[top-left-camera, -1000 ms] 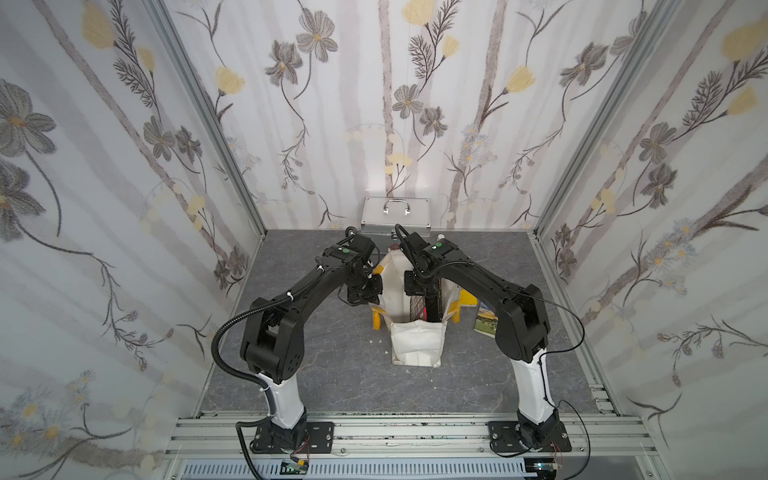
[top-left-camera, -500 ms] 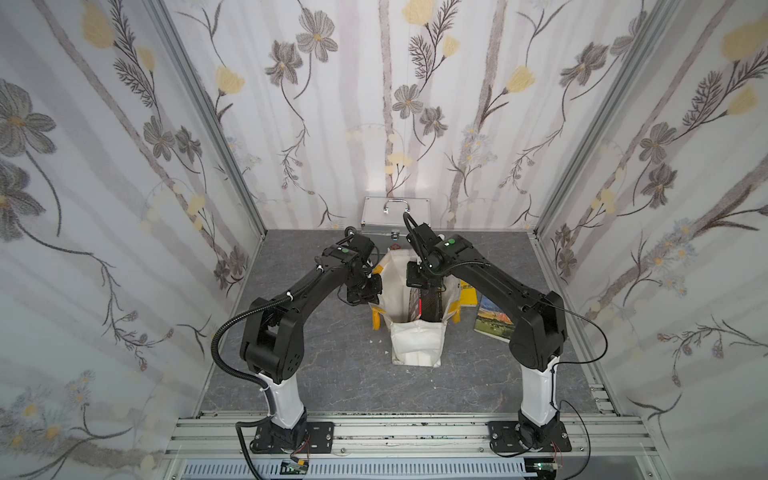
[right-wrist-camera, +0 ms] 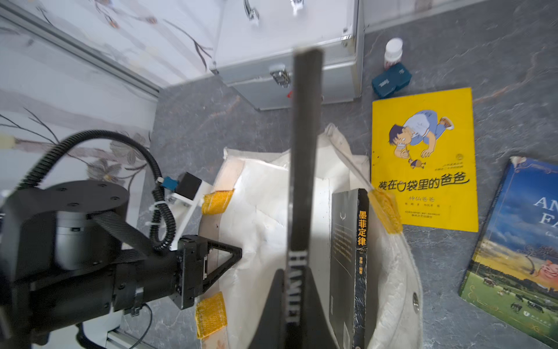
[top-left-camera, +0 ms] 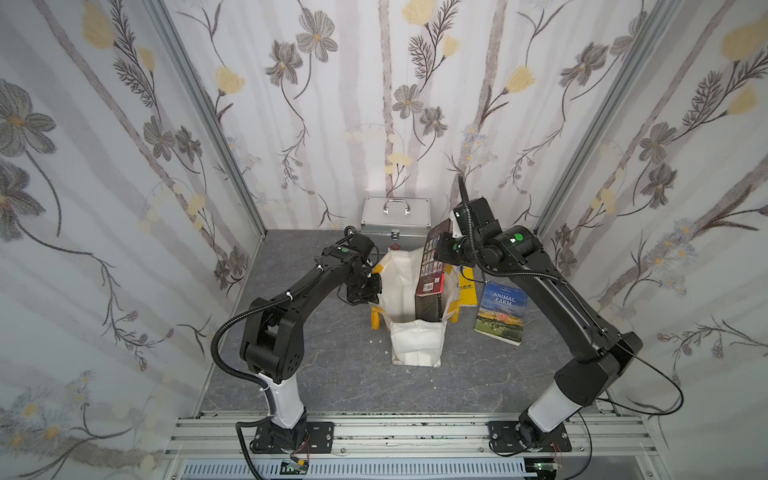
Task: Take out the books from the canvas bag
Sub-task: Place the book on the book.
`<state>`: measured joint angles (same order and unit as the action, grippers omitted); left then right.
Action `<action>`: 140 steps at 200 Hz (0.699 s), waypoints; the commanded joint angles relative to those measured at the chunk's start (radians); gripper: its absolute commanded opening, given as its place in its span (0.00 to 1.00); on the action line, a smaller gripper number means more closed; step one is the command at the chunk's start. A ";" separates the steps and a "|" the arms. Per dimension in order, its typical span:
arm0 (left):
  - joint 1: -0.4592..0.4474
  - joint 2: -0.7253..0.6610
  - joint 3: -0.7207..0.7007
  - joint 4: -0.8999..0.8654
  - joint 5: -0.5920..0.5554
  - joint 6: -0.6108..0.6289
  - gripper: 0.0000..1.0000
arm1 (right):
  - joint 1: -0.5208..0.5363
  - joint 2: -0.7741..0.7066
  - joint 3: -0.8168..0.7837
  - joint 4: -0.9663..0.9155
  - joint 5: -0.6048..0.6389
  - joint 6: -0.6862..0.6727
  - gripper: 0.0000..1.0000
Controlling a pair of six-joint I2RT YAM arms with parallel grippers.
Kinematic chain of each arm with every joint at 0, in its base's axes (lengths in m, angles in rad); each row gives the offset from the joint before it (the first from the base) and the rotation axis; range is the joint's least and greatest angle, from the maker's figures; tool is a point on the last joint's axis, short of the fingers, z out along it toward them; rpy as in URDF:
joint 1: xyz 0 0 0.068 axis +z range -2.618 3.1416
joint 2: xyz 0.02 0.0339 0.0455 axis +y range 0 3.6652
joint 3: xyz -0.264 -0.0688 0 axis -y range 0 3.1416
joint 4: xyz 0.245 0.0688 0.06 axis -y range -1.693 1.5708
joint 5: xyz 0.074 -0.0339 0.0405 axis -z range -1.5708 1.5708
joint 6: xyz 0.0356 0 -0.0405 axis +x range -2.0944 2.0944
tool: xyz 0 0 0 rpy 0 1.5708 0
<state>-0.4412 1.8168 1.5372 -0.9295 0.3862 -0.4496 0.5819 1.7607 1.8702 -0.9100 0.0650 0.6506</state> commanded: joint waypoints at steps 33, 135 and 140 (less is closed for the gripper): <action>0.004 -0.002 0.031 -0.040 -0.069 0.006 0.00 | -0.139 -0.261 -0.212 -0.014 0.162 0.061 0.00; 0.030 -0.010 0.037 -0.081 -0.117 0.004 0.00 | 0.003 -0.125 -0.504 -0.298 0.332 0.053 0.00; 0.031 -0.012 0.037 -0.084 -0.118 0.005 0.00 | 0.015 -0.097 -0.500 -0.296 0.337 0.048 0.00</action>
<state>-0.4164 1.8168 1.5650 -0.9848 0.3050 -0.4484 0.5507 1.5658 1.3670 -1.1702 0.3222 0.7059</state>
